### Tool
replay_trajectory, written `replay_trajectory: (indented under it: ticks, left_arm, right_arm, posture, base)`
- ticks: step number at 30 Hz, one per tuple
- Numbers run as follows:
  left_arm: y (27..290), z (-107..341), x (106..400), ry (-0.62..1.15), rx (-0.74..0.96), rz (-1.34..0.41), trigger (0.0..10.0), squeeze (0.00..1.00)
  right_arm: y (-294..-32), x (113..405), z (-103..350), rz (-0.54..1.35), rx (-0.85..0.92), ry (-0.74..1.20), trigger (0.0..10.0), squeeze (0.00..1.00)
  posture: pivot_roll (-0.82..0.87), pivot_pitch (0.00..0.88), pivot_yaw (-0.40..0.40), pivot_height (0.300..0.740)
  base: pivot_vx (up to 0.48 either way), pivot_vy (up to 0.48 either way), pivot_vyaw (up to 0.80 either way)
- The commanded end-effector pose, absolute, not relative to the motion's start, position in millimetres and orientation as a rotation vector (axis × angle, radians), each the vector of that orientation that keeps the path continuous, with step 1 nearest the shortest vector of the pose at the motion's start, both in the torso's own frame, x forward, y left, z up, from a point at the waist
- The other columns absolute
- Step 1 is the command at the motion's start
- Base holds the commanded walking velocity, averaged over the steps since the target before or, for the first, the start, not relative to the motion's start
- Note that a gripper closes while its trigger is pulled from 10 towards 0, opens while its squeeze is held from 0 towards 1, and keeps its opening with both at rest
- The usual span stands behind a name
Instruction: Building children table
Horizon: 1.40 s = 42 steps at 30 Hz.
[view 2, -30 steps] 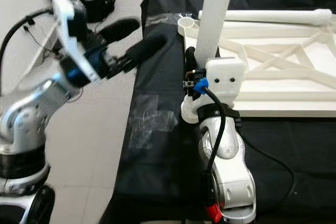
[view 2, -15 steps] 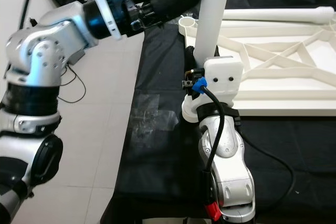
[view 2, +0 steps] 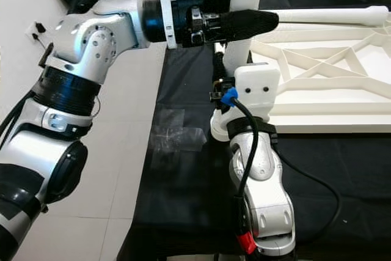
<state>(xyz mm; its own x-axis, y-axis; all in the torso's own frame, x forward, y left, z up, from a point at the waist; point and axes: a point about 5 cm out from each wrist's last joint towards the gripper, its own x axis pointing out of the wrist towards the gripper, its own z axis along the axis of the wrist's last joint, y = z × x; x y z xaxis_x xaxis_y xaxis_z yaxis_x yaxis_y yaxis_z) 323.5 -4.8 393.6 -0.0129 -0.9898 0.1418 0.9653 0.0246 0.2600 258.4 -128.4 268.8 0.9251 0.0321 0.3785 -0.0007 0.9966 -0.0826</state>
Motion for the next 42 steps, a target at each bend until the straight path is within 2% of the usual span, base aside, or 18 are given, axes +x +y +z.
replay_trajectory:
  ticks: [1,9,10,11,12,13,16,17,18,20,23,26,27,28,29,30,41,42]
  left_arm:
    - [-8,396,323,-0.332,0.138,-1.568,0.0,0.00]
    - [-6,396,330,-0.355,0.210,-1.539,0.0,0.00]
    - [-6,397,330,-0.358,0.215,-1.538,0.0,0.00]
    - [-6,397,331,-0.361,0.219,-1.539,0.0,0.00]
    - [-6,397,331,-0.361,0.219,-1.539,0.0,0.00]
    - [-6,397,331,-0.363,0.224,-1.539,0.0,0.00]
    - [-5,396,330,-0.367,0.230,-1.543,0.0,0.00]
    - [-6,396,330,-0.369,0.233,-1.547,0.0,0.00]
    - [-6,396,330,-0.369,0.233,-1.547,0.0,0.00]
    - [-6,397,329,-0.372,0.235,-1.554,0.0,0.00]
    - [-7,397,329,-0.374,0.238,-1.560,0.0,0.00]
    - [-8,398,328,-0.380,0.242,-1.573,0.0,0.00]
    - [-8,398,328,-0.380,0.242,-1.573,0.0,0.00]
    - [-9,399,328,-0.383,0.243,-1.578,0.0,0.00]
    - [-9,399,327,-0.386,0.244,-1.582,0.0,0.00]
    - [-10,399,327,-0.388,0.245,-1.585,0.0,0.00]
    - [-11,400,326,-0.399,0.246,-1.593,0.0,0.00]
    - [-11,400,326,-0.400,0.246,-1.593,0.0,0.00]
  right_arm:
    - [-130,269,236,0.007,-0.083,-0.188,10.0,0.00]
    - [-126,269,240,0.047,-0.094,-0.206,10.0,0.00]
    - [-126,269,241,0.054,-0.093,-0.213,10.0,0.14]
    - [-126,269,242,0.058,-0.092,-0.217,10.0,0.67]
    - [-126,269,242,0.058,-0.092,-0.217,10.0,0.67]
    - [-125,269,244,0.082,-0.080,-0.229,10.0,1.00]
    - [-121,271,253,0.219,-0.075,-0.288,10.0,1.00]
    - [-121,272,258,0.336,-0.085,-0.307,10.0,1.00]
    - [-121,272,258,0.336,-0.085,-0.307,10.0,1.00]
    - [-135,276,266,0.435,-0.139,-0.327,10.0,1.00]
    - [-147,280,271,0.471,-0.200,-0.330,10.0,1.00]
    - [-176,283,280,0.659,-0.316,-0.267,10.0,1.00]
    - [-176,283,280,0.659,-0.316,-0.267,10.0,1.00]
    - [-190,283,284,0.752,-0.421,-0.206,10.0,1.00]
    - [-199,282,287,0.807,-0.483,-0.158,10.0,0.55]
    - [-205,281,291,0.859,-0.516,-0.132,10.0,0.00]
    - [-214,292,314,1.024,-0.412,-0.177,10.0,0.00]
    - [-214,294,316,1.051,-0.390,-0.186,3.4,0.00]
  posture:
    - [0.00,0.256,0.109,0.740]
    - [0.00,0.255,0.106,0.740]
    - [0.00,0.255,0.105,0.740]
    - [0.00,0.255,0.105,0.740]
    - [0.00,0.255,0.105,0.740]
    - [0.00,0.256,0.107,0.740]
    - [0.00,0.258,0.106,0.740]
    - [0.00,0.258,0.106,0.740]
    - [0.00,0.258,0.106,0.740]
    - [0.00,0.259,0.106,0.740]
    - [0.00,0.259,0.107,0.740]
    - [0.01,0.260,0.107,0.740]
    - [0.01,0.260,0.107,0.740]
    - [0.01,0.258,0.108,0.740]
    - [0.01,0.258,0.108,0.740]
    - [0.01,0.257,0.105,0.740]
    - [0.03,0.252,0.103,0.740]
    - [0.03,0.251,0.102,0.740]
  base:
    - [0.000,0.000,0.00]
    - [0.000,0.000,0.00]
    - [0.000,0.000,0.00]
    - [0.000,0.000,0.00]
    - [0.000,0.000,0.00]
    - [0.000,0.000,0.00]
    - [0.000,0.000,0.00]
    - [0.000,0.000,0.00]
    - [0.000,0.000,0.00]
    - [0.000,0.000,0.00]
    - [0.000,0.000,0.00]
    - [0.000,0.000,0.00]
    - [0.000,0.000,0.00]
    - [0.000,0.000,0.00]
    - [0.000,0.000,0.00]
    - [0.000,0.000,0.00]
    - [0.000,0.000,0.00]
    - [0.000,0.000,0.00]
